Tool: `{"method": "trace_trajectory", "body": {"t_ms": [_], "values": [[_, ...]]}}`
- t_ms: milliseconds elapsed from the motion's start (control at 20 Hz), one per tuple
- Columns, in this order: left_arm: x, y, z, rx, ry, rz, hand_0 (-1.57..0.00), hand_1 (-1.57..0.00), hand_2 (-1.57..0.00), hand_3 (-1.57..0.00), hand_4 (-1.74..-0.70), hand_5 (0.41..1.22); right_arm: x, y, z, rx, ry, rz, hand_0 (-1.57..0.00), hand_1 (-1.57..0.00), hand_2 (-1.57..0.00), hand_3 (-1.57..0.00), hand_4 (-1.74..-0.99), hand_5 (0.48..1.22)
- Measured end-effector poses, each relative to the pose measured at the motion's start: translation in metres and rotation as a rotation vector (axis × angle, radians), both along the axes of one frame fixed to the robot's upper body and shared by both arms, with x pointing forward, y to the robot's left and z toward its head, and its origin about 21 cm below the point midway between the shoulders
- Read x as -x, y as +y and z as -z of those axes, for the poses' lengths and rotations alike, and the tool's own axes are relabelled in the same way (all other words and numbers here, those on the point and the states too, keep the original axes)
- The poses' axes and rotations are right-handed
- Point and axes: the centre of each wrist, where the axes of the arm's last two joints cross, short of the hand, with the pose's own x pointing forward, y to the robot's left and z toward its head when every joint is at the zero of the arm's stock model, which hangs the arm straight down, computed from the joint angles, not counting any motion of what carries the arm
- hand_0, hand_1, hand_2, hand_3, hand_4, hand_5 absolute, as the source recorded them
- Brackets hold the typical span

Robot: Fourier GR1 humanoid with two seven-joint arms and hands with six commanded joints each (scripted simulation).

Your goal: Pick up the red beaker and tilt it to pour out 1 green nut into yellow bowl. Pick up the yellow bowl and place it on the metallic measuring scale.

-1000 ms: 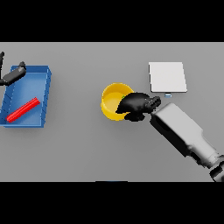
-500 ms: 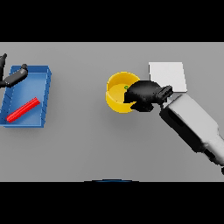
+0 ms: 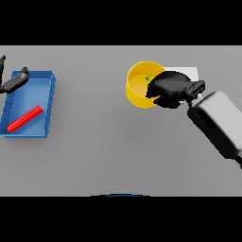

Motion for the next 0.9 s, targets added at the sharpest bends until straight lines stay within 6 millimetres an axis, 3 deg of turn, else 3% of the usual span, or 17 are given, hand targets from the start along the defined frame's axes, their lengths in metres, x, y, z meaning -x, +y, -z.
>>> {"method": "trace_trajectory", "body": {"t_ms": [250,350,600,900], "values": [[0.001,0.001,-0.002,-0.013,0.018,-0.019,0.0,0.0,0.0,0.0,-0.81,0.739,-0.024,-0.032,-0.005,-0.002,-0.062,0.117,-1.57,-1.57,-1.57,-1.23,-1.72,1.221],[0.002,-0.008,-0.004,-0.003,0.018,-0.014,0.0,0.0,0.0,0.0,-0.82,0.75,-0.031,-0.045,-0.002,-0.015,-0.054,0.166,-1.57,-1.57,-1.57,-1.21,-1.72,1.221],[0.003,0.0,-0.009,-0.014,0.023,-0.042,0.0,0.0,0.0,0.0,-0.83,0.774,-0.051,-0.074,0.007,-0.014,-0.051,0.278,-1.57,-1.57,-1.57,-1.17,-1.72,1.221],[0.004,0.0,-0.004,-0.024,0.037,-0.055,0.0,0.0,0.0,0.0,-0.81,0.757,-0.065,-0.095,0.036,-0.003,-0.036,0.372,-1.57,-1.57,-1.57,-1.36,-1.724,1.221]]}}
